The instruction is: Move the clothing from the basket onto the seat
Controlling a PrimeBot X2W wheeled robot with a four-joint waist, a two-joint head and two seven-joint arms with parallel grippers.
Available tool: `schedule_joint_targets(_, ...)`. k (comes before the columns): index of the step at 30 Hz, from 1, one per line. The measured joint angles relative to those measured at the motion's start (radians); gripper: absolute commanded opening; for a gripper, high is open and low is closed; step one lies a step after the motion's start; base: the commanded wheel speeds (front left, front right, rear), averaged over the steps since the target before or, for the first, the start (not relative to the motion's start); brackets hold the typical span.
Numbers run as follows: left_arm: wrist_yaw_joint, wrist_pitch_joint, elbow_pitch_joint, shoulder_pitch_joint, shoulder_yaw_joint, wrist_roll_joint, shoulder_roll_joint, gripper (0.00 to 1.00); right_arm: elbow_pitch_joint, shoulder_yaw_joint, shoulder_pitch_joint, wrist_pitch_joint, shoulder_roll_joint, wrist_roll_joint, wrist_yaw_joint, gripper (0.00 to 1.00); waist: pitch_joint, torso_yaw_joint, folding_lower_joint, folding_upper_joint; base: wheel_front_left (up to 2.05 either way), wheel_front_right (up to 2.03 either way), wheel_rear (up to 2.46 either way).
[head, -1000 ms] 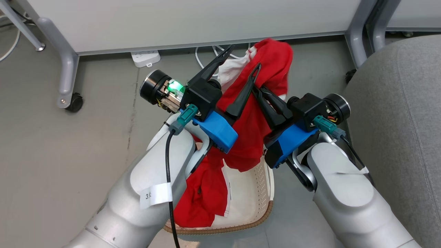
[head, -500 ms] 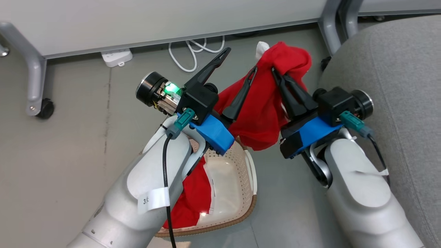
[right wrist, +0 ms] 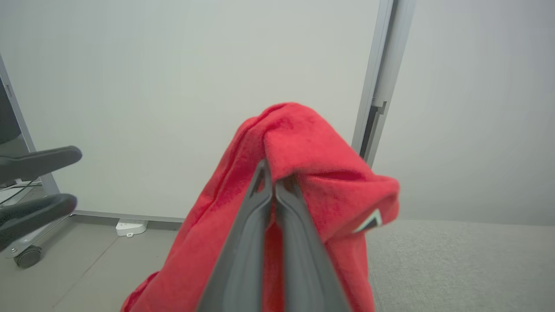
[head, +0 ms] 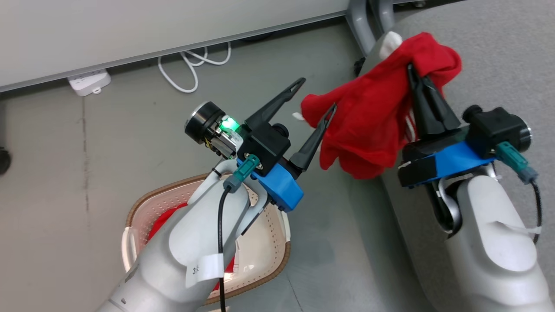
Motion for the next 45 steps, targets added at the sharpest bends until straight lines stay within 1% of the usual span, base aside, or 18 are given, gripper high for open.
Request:
schedule_joint_targets(9,-0.008,0.0,-0.003,0.017,-0.06,0.004,-0.002,1.0,-0.089,-0.12,0.08,0.0,-0.004,-0.002,0.0,0.0,0.003,-0.081,0.0,0.0,0.0,0.0,0.0)
schedule_joint_targets(12,-0.009,0.0,0.0,0.022,-0.093,0.005,-0.005,1.0,-0.115,-0.154,0.118,0.0,-0.003,-0.002,0.0,0.0,0.002,-0.102,0.0,0.0,0.0,0.0,0.0)
schedule_joint_targets(20,-0.009,0.0,0.006,0.036,-0.17,-0.008,-0.013,1.0,-0.158,-0.225,0.231,0.0,0.008,-0.001,0.0,0.0,0.002,-0.142,0.0,0.0,0.0,0.0,0.0)
schedule_joint_targets(25,-0.01,0.0,0.012,0.045,-0.187,-0.025,-0.015,1.0,-0.17,-0.249,0.273,0.0,0.015,0.002,0.0,0.0,0.0,-0.159,0.0,0.0001,0.0,0.0,0.0)
schedule_joint_targets(34,-0.011,0.0,0.013,0.051,-0.188,-0.033,-0.016,1.0,-0.17,-0.25,0.282,0.0,0.019,0.003,0.0,0.0,-0.006,-0.171,0.0,0.0,0.0,0.0,0.0)
schedule_joint_targets(38,-0.008,0.0,0.004,0.051,-0.178,-0.037,-0.016,1.0,-0.187,-0.252,0.261,0.0,0.018,-0.007,0.0,0.0,-0.004,-0.173,0.0,0.0001,0.0,0.0,0.0)
schedule_joint_targets(45,0.008,0.0,-0.018,0.04,-0.162,-0.031,0.003,1.0,-0.236,-0.269,0.132,0.0,-0.039,-0.009,0.0,0.0,0.038,-0.177,-0.0001,0.0,0.0,0.0,0.0)
